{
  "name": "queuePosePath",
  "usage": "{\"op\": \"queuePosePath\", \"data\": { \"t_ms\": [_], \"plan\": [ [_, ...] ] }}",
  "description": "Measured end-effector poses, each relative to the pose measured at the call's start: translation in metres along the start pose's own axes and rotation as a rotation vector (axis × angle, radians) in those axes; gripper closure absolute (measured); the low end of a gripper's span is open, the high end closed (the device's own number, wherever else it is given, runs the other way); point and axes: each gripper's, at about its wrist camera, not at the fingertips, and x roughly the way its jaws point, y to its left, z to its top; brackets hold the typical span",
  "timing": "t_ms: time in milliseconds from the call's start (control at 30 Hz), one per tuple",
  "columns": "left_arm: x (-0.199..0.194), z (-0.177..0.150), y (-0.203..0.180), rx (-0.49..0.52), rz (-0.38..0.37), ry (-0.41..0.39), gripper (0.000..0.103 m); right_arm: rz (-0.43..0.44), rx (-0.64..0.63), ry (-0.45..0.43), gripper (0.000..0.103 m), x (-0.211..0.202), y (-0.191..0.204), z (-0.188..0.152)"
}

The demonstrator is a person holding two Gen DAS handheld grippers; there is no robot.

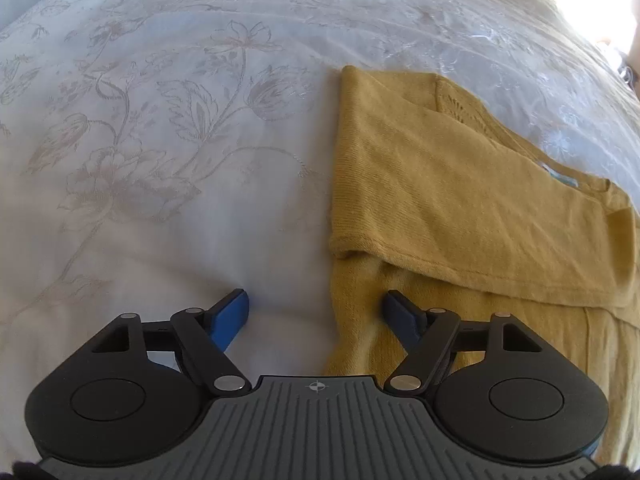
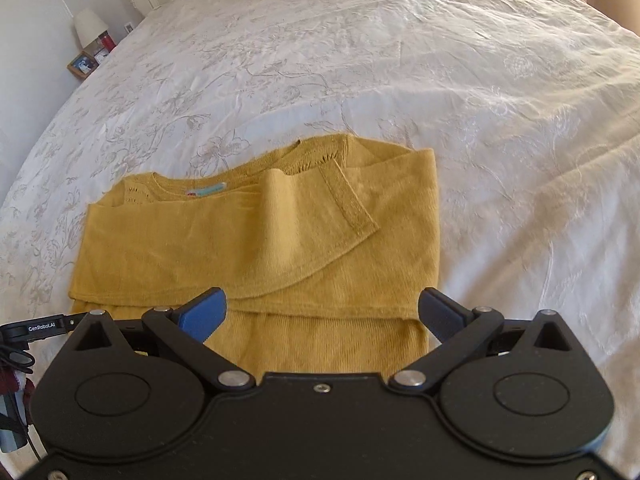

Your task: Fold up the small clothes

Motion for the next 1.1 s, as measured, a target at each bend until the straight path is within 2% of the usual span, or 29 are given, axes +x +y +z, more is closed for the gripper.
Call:
{"op": "queuePosePath", "data": {
  "t_ms": [167,233,367,467,600,733,800,833,867,900,967,1033,1100],
  "plan": [
    [0.015,0.006,0.002,-0.046,-0.006,-0.019,0.010,0.004,-0.060,-0.002,0.001,0.025,0.000,0.022],
    [0.020,0.008,0.000,-0.061,-0.011,-0.019,0.000,0.011,-0.081,-0.002,0.001,0.035,0.000,0.029],
    [0.027,0.012,-0.012,-0.021,0.032,-0.014,0.000,0.022,-0.130,-0.007,0.001,0.055,-0.002,0.040],
    [0.026,0.006,-0.012,-0.015,0.034,-0.046,0.000,0.011,-0.176,0.001,0.002,0.068,-0.003,0.044],
    [0.023,-0.004,-0.010,0.029,0.020,-0.097,0.000,0.028,-0.186,0.038,0.015,0.081,-0.005,0.047],
    [0.020,-0.008,-0.008,0.046,0.015,-0.101,0.000,0.011,-0.192,0.073,0.017,0.090,-0.008,0.044],
    [0.020,-0.007,-0.009,0.049,0.019,-0.095,0.000,0.032,-0.177,0.078,0.036,0.090,-0.010,0.044],
    [0.019,-0.008,-0.008,0.050,0.020,-0.094,0.000,0.037,-0.170,0.081,0.039,0.089,-0.009,0.044],
    [0.019,-0.008,-0.009,0.051,0.022,-0.094,0.000,0.046,-0.164,0.080,0.045,0.086,-0.009,0.045],
    [0.019,-0.009,-0.009,0.050,0.024,-0.096,0.000,0.064,-0.156,0.082,0.061,0.084,-0.008,0.046],
    [0.019,-0.010,-0.010,0.052,0.028,-0.099,0.000,0.111,-0.134,0.087,0.079,0.078,-0.006,0.047],
    [0.020,-0.010,-0.010,0.052,0.030,-0.105,0.000,0.131,-0.139,0.068,0.088,0.068,-0.002,0.046],
    [0.019,-0.011,-0.010,0.052,0.030,-0.107,0.000,0.143,-0.143,0.033,0.088,0.056,0.002,0.046]
  ]
}}
